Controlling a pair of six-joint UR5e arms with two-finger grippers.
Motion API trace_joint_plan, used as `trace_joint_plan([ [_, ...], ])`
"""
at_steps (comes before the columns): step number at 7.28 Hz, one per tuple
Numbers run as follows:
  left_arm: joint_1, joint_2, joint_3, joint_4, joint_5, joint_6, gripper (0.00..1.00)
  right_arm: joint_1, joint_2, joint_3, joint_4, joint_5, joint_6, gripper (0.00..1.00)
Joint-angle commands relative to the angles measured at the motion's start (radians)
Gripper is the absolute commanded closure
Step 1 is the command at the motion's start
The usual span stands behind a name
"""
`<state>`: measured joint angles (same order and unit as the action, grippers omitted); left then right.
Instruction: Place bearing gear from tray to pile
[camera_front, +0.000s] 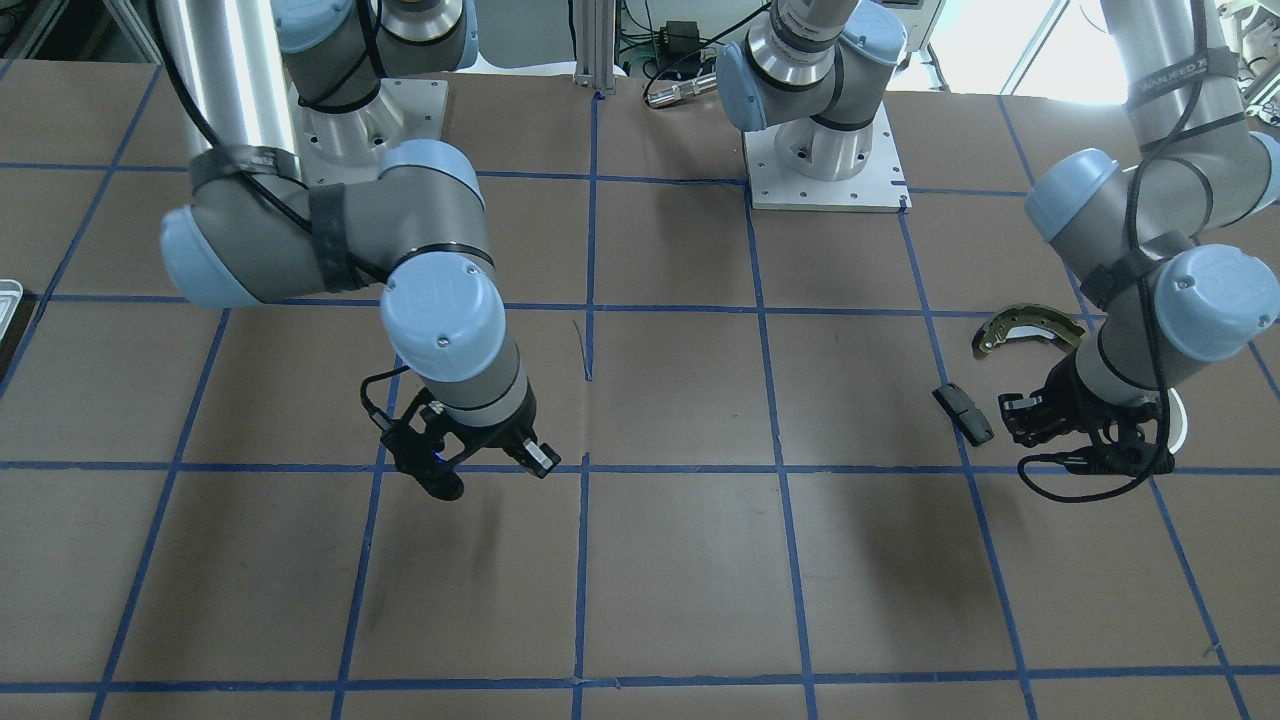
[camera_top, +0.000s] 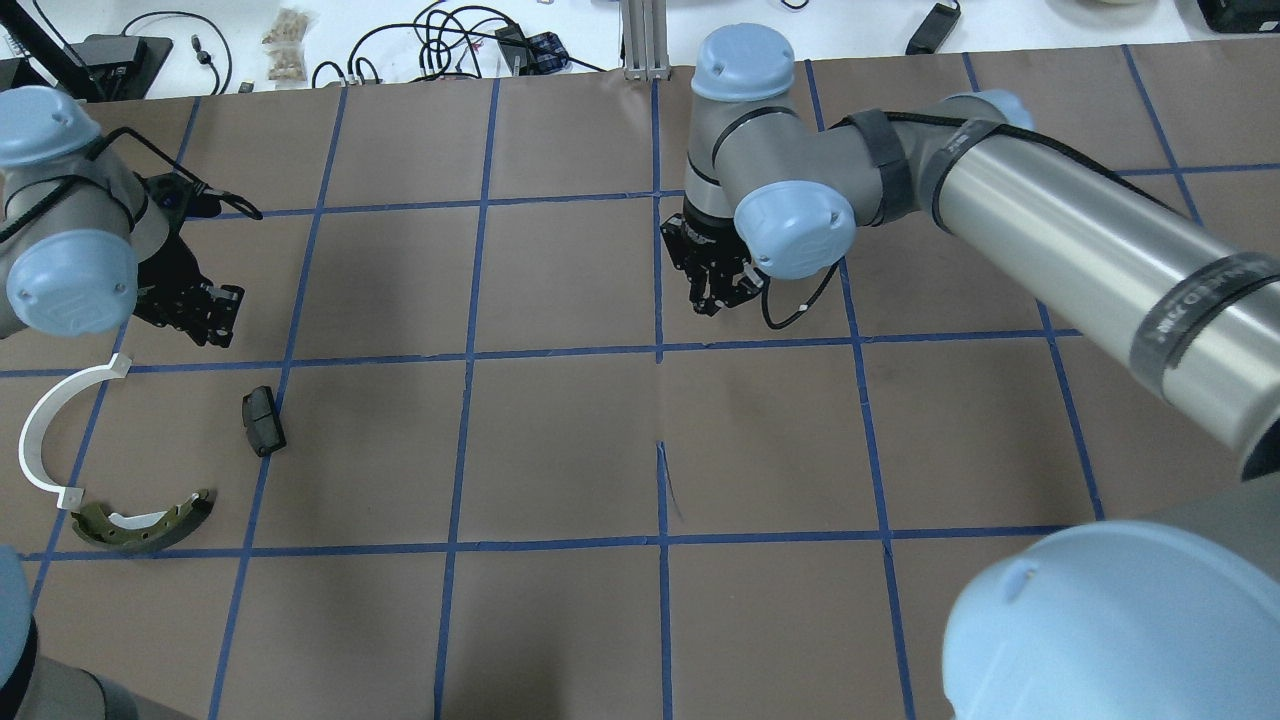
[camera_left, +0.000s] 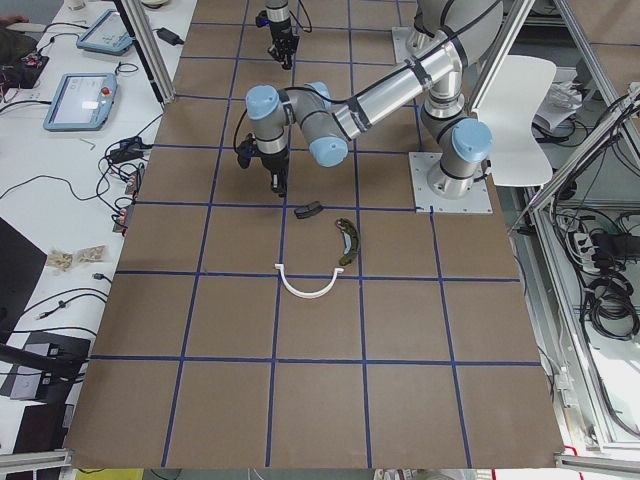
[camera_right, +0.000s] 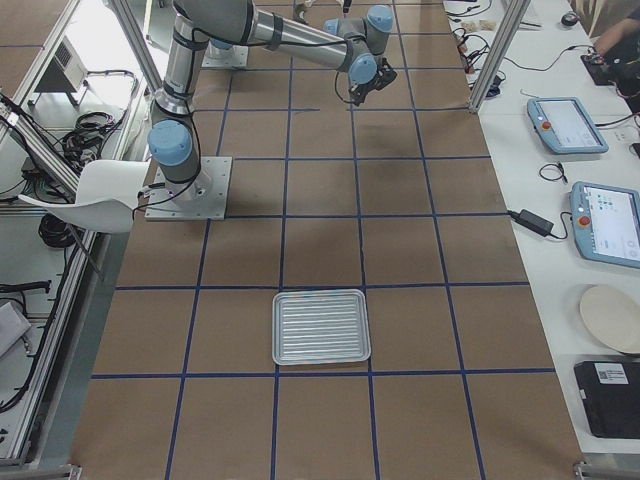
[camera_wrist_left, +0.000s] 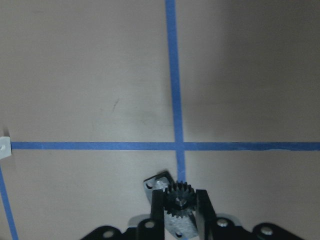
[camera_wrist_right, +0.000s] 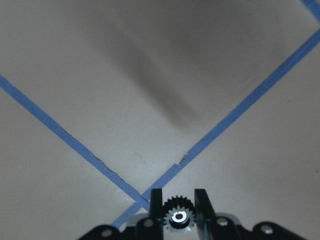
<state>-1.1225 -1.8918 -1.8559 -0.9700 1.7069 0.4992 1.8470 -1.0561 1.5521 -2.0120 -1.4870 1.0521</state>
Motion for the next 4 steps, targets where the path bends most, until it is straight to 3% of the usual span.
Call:
trace_joint_plan([
  [1,0.103,-0.007,-0.112,0.105,-0.062,0.053,0.94,0.040,0.062,0.000,-0.091,0.001,0.029,1.00],
  [2,0.134,-0.009,-0.127,0.105,-0.063,0.053,0.86,0.041,0.065,0.000,-0.111,0.001,0.032,0.65],
  [3,0.141,-0.009,-0.134,0.105,-0.064,0.053,0.77,0.040,0.065,0.000,-0.107,-0.006,0.014,0.01],
  [4,0.141,-0.009,-0.129,0.108,-0.064,0.052,0.41,0.028,0.035,-0.006,-0.091,-0.006,-0.076,0.00],
])
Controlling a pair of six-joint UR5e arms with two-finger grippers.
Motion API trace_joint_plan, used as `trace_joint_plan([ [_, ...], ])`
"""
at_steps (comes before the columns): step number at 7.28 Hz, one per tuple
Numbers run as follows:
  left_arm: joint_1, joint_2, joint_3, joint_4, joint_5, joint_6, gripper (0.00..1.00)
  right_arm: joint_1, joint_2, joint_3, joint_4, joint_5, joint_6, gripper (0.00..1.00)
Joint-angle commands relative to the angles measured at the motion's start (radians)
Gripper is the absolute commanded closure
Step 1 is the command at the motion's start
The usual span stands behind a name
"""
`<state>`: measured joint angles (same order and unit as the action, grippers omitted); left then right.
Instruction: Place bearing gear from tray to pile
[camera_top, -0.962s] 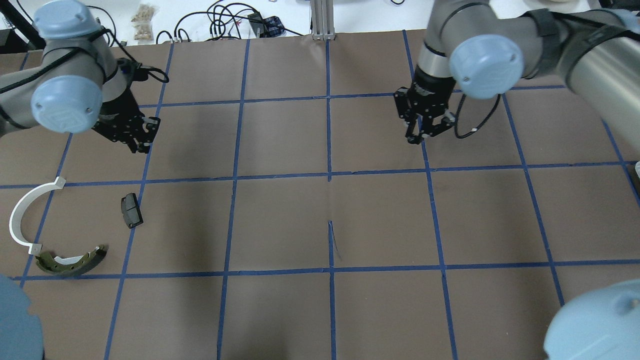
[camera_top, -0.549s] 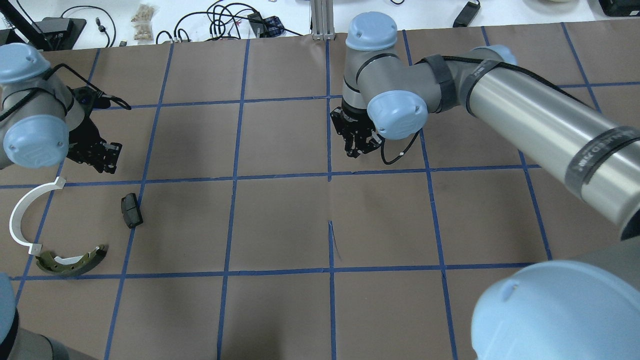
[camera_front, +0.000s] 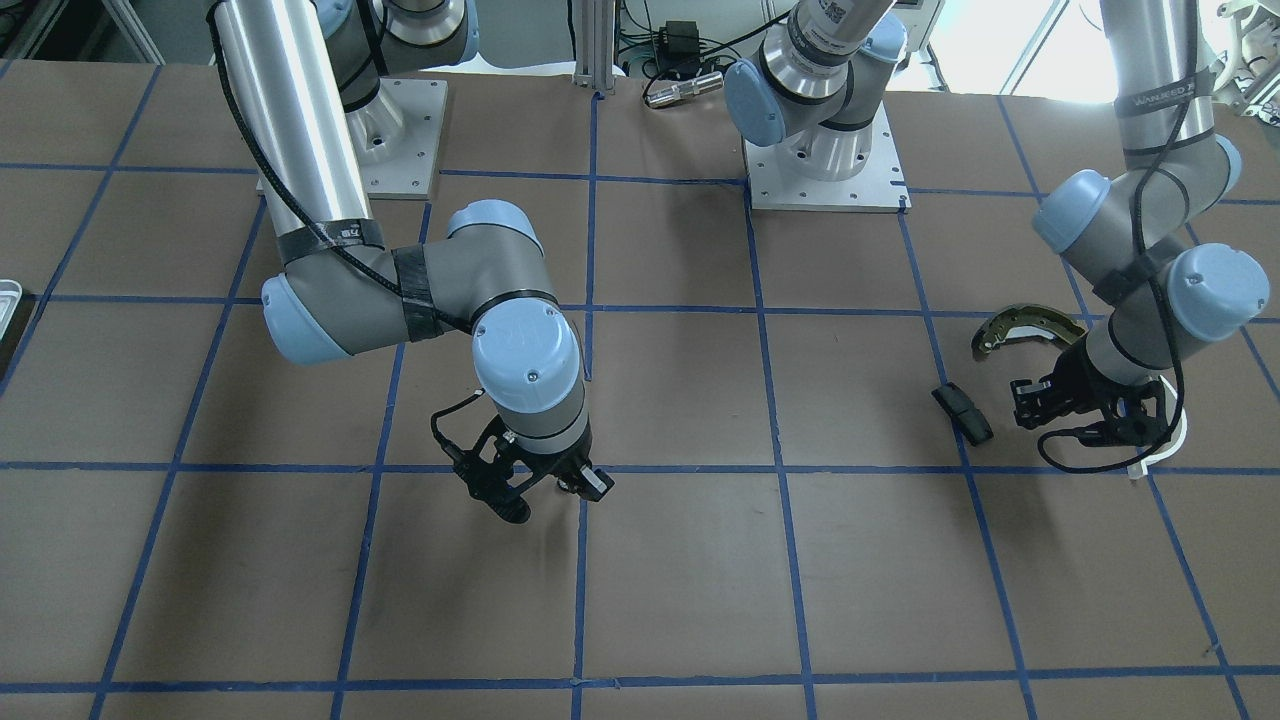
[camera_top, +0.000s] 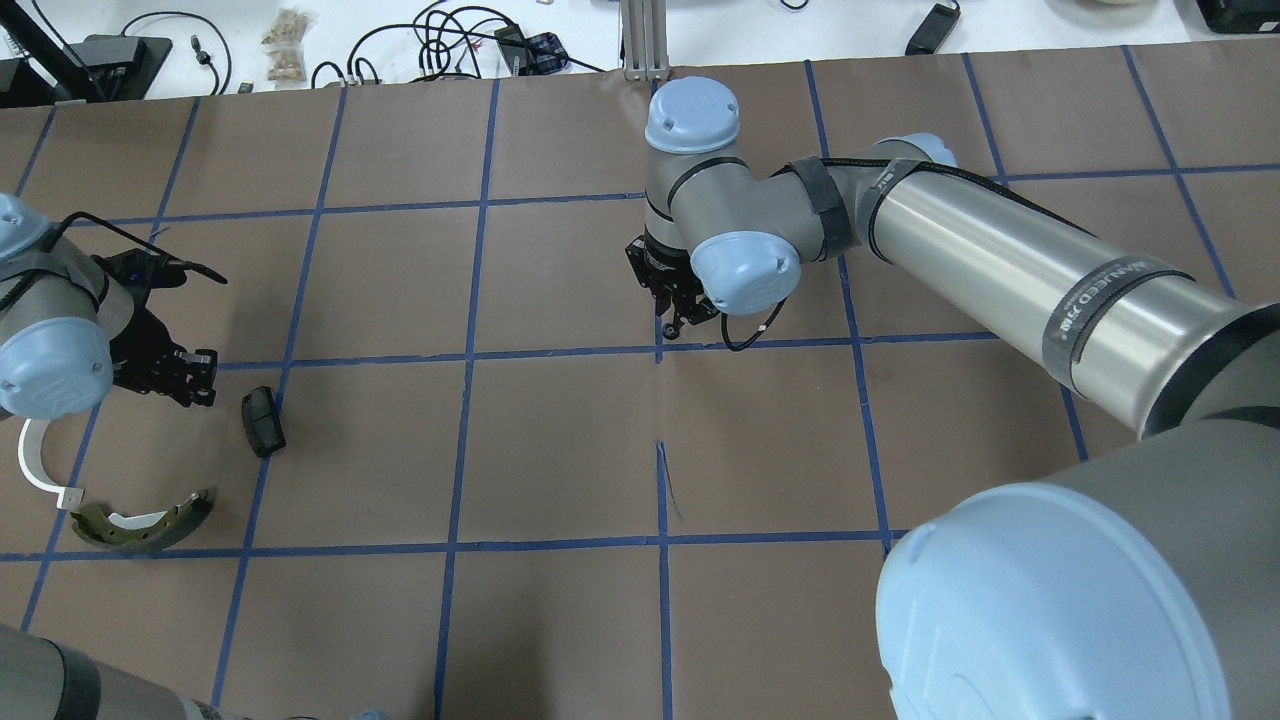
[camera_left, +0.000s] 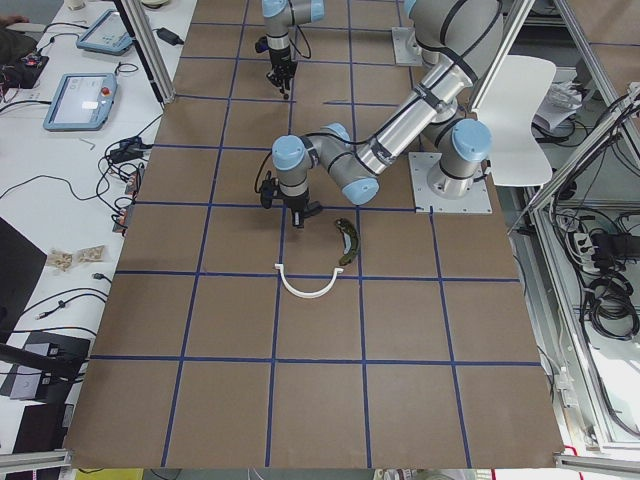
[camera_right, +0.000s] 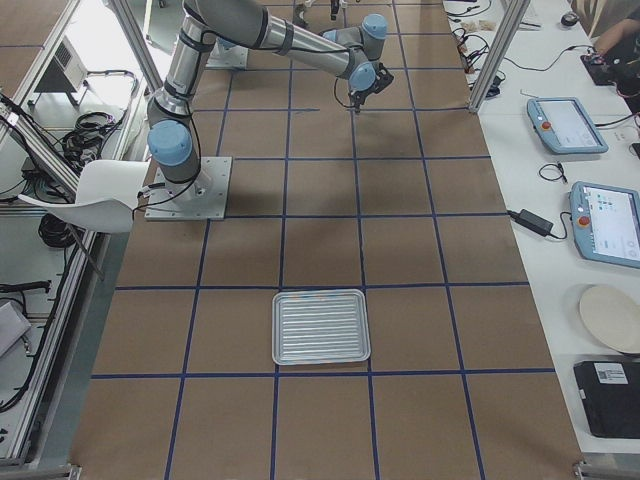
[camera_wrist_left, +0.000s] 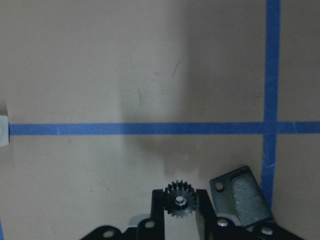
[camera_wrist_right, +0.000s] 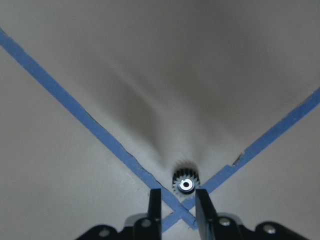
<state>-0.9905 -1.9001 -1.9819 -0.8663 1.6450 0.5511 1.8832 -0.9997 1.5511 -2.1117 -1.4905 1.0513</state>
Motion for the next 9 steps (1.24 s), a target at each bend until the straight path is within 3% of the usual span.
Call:
trace_joint_plan([
  [1,0.007,0.004,0.020,0.003,-0.005,-0.017,0.23,-0.024,-0.069,0.004,0.028,-0.013,-0.132,0.00],
  [2,-0.017,0.028,0.066,-0.028,-0.002,-0.025,0.17,-0.064,-0.123,-0.002,0.080,-0.048,-0.186,0.00],
  [4,-0.144,0.055,0.243,-0.283,-0.030,-0.125,0.15,-0.181,-0.257,-0.015,0.126,-0.048,-0.459,0.00],
  [5,-0.248,0.046,0.315,-0.351,-0.036,-0.222,0.15,-0.228,-0.351,-0.014,0.279,-0.056,-0.550,0.00],
  [7,-0.478,0.023,0.362,-0.349,-0.043,-0.461,0.15,-0.327,-0.468,-0.011,0.479,-0.065,-0.908,0.00],
  [9,-0.612,-0.011,0.368,-0.327,-0.048,-0.639,0.17,-0.348,-0.488,-0.003,0.487,-0.062,-1.028,0.00],
])
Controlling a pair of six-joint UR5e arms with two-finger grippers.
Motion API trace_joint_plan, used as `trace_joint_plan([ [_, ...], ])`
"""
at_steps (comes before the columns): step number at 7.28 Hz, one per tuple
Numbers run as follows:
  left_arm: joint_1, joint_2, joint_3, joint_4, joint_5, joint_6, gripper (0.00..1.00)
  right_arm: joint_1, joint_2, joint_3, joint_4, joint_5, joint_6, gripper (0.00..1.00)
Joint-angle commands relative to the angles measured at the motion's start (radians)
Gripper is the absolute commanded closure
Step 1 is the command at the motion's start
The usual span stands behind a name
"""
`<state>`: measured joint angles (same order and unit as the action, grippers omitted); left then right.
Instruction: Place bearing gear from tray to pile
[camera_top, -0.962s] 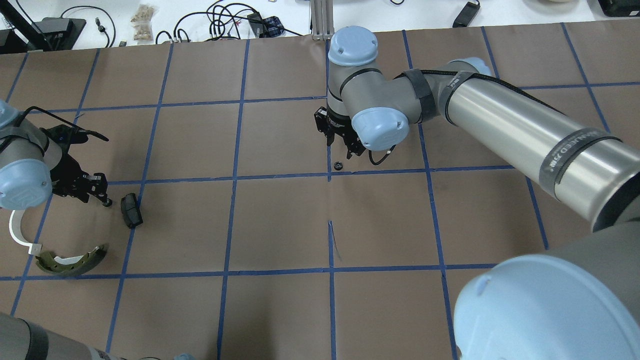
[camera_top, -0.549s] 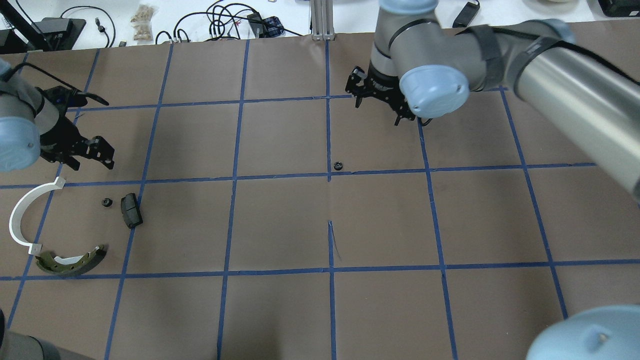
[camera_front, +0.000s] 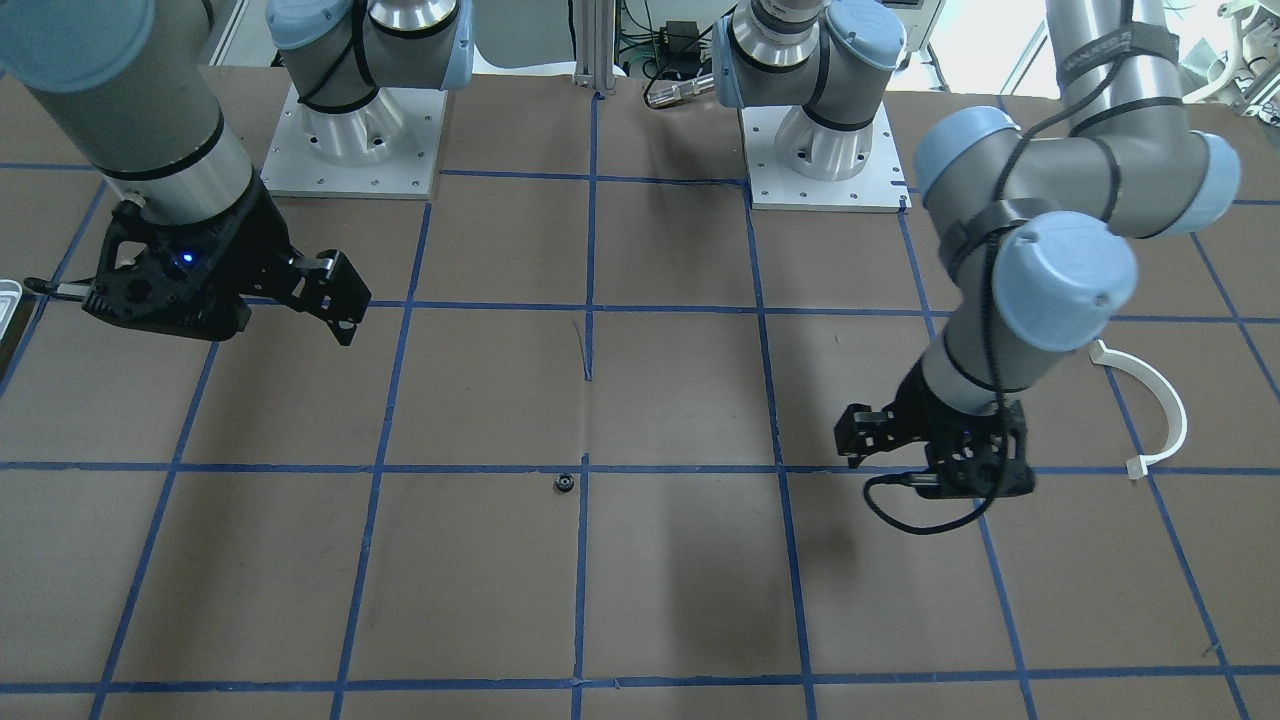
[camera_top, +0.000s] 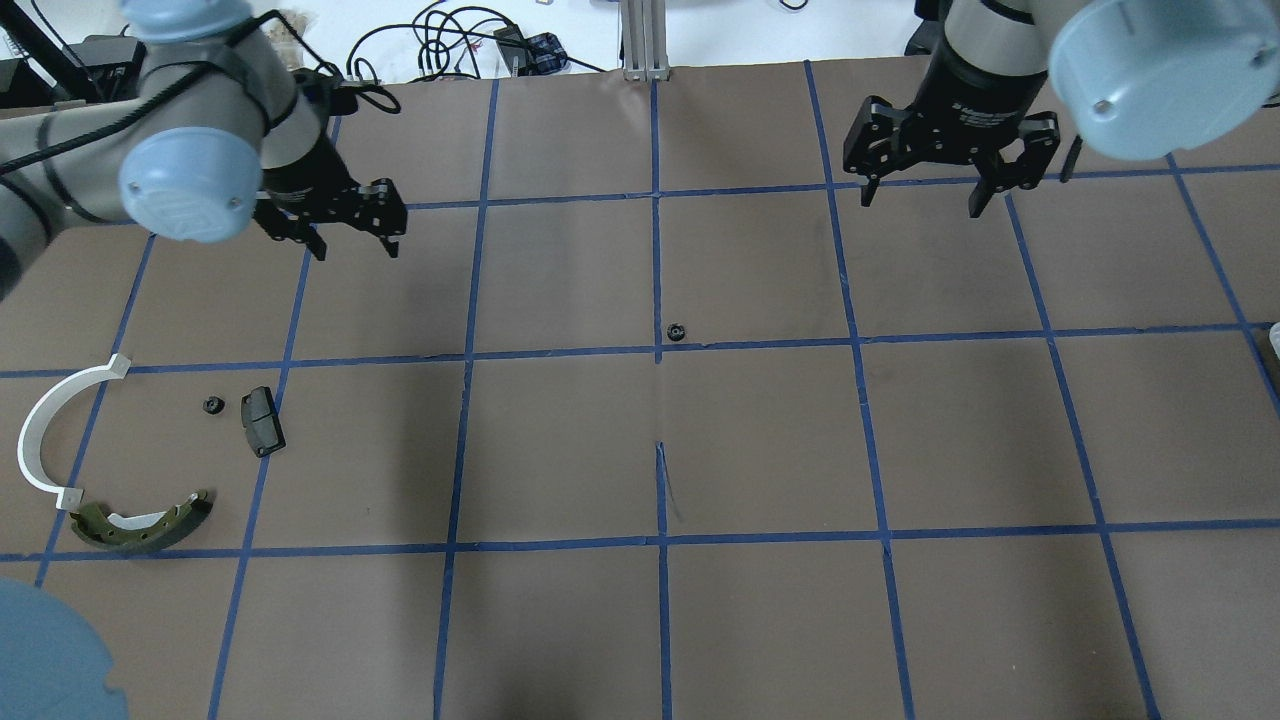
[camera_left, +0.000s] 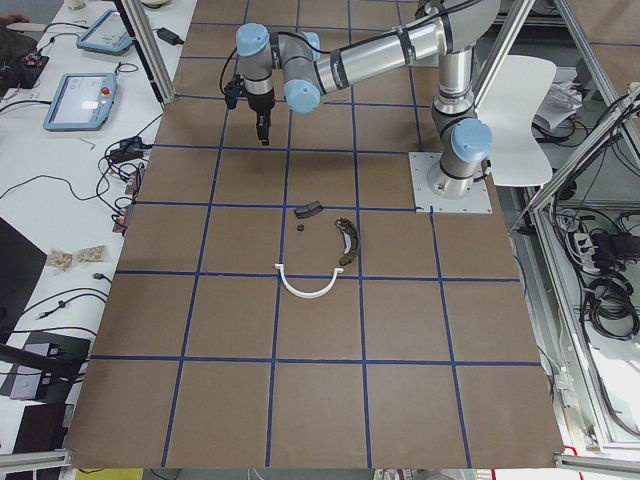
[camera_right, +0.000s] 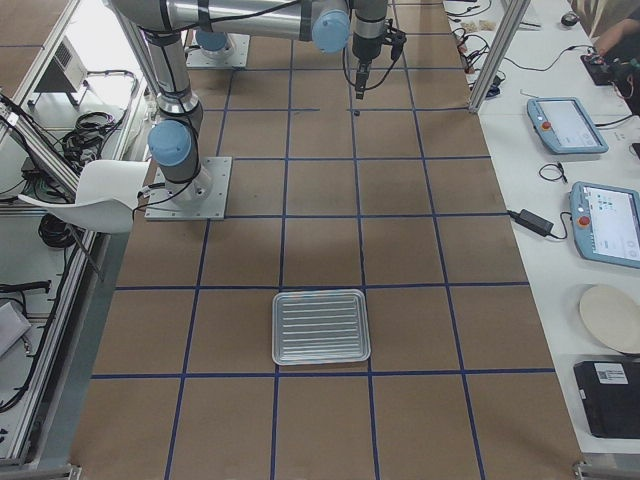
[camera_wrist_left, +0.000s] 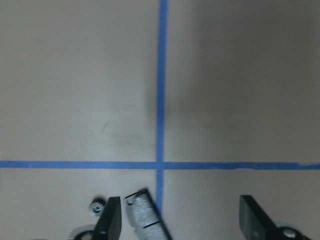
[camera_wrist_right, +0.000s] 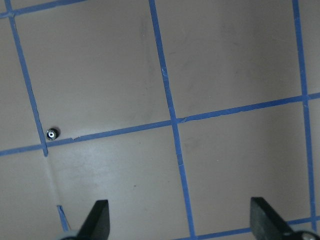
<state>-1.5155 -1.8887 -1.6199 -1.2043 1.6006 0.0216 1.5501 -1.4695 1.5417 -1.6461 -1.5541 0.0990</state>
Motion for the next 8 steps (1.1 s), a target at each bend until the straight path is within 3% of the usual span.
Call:
trace_joint_plan([
  [1,-0.136,-0.048,0.000,0.029,-0.058,-0.185,0.17,-0.015,-0.018,0.008,0.022,0.003,-0.076,0.00],
  [2,-0.193,-0.084,-0.004,0.093,-0.098,-0.243,0.17,-0.012,-0.021,-0.006,0.016,0.021,-0.064,0.00],
  [8,-0.434,-0.283,0.005,0.319,-0.087,-0.514,0.16,-0.012,-0.034,-0.006,0.014,-0.001,-0.074,0.00],
])
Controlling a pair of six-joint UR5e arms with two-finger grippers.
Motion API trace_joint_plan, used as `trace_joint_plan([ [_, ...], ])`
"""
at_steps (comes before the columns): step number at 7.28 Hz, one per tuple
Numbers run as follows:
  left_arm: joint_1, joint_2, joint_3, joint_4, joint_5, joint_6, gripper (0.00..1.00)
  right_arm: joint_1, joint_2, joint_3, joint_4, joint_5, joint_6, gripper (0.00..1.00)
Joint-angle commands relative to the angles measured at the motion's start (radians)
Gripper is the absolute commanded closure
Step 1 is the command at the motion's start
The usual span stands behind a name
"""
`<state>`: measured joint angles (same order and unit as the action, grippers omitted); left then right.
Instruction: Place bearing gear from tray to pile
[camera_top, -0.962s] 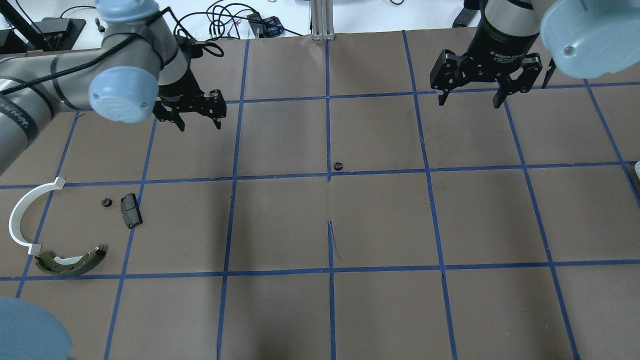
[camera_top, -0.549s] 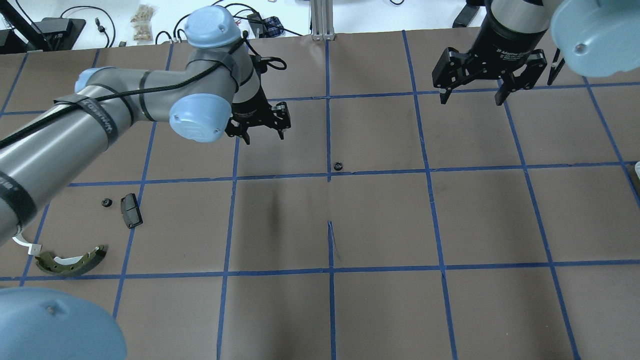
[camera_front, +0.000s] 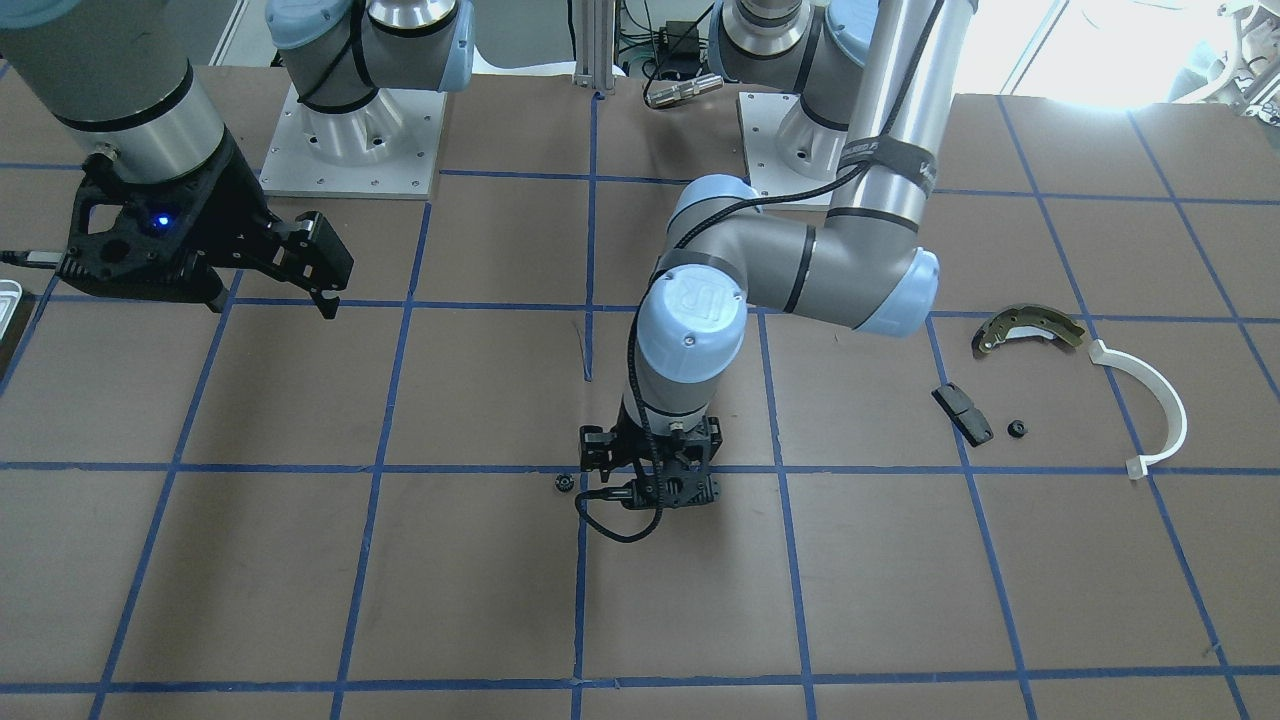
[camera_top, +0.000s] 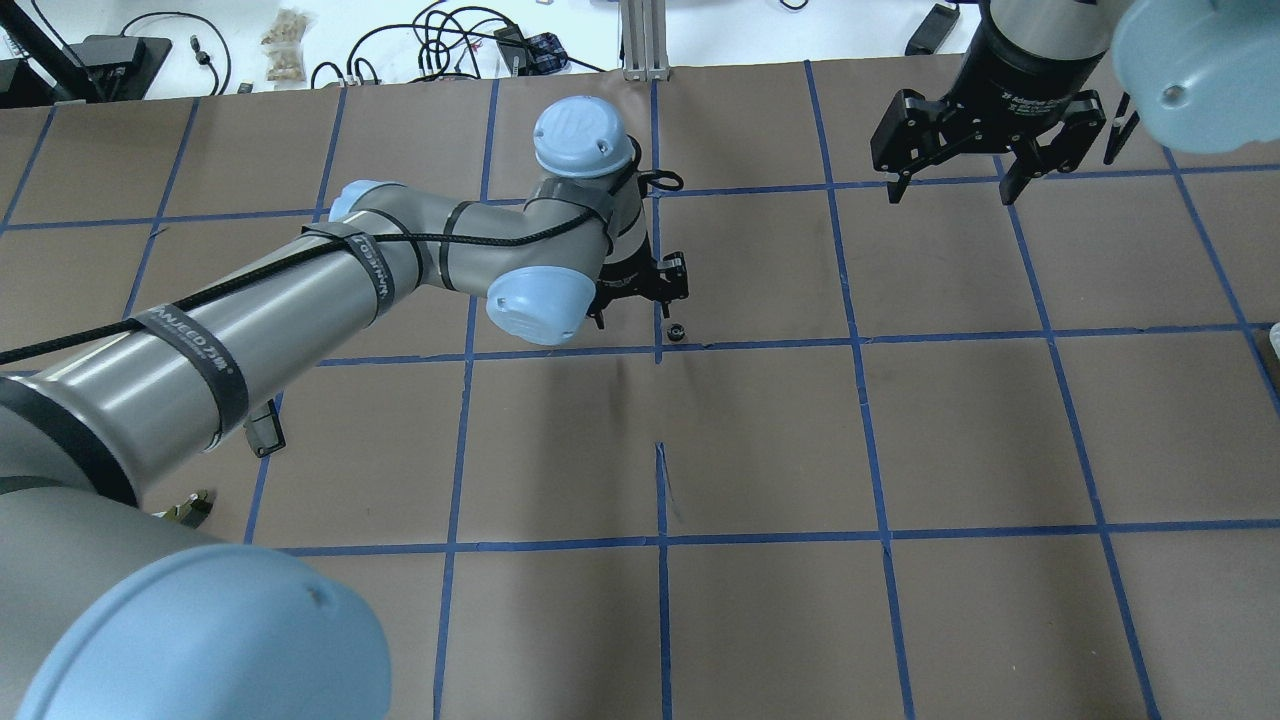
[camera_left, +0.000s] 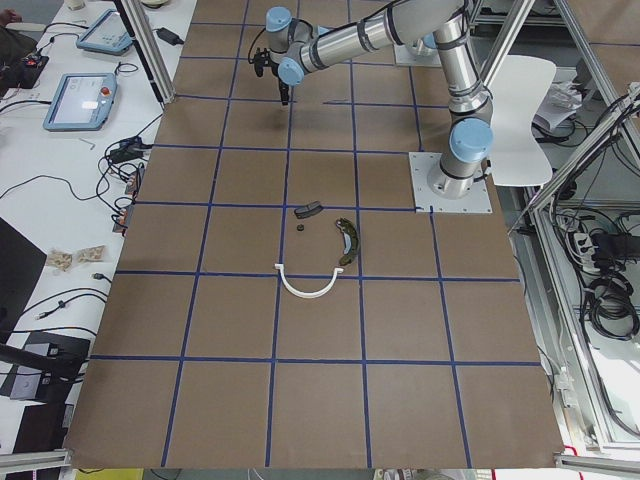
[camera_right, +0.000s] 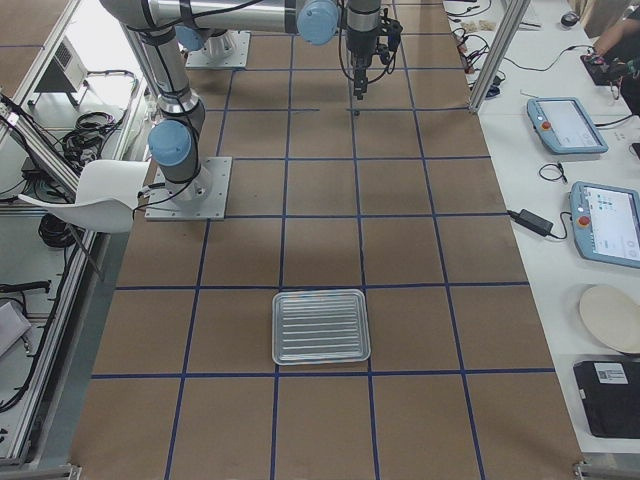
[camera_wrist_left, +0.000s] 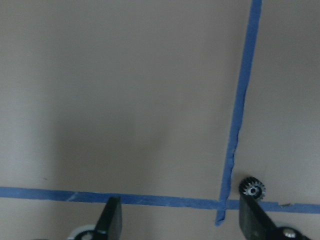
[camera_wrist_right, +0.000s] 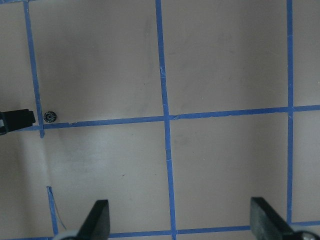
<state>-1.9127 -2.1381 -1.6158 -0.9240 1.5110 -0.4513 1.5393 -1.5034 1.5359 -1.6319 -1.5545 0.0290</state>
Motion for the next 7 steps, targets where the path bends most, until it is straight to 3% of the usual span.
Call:
trace_joint_plan([
  [1,-0.054,-0.045,-0.001,0.042,0.008,-0.043,0.19,-0.001,0.000,0.000,-0.002,-0.001,-0.004,0.00],
  [3,-0.057,-0.054,0.007,0.043,0.008,-0.044,0.30,-0.001,-0.001,-0.002,-0.002,-0.001,-0.004,0.00],
  [4,-0.057,-0.055,0.022,0.042,0.008,-0.046,0.40,-0.001,0.000,0.000,-0.005,-0.001,-0.004,0.00],
  [7,-0.057,-0.083,0.057,0.039,0.011,-0.043,0.41,0.001,-0.001,-0.003,-0.005,-0.001,-0.004,0.00],
])
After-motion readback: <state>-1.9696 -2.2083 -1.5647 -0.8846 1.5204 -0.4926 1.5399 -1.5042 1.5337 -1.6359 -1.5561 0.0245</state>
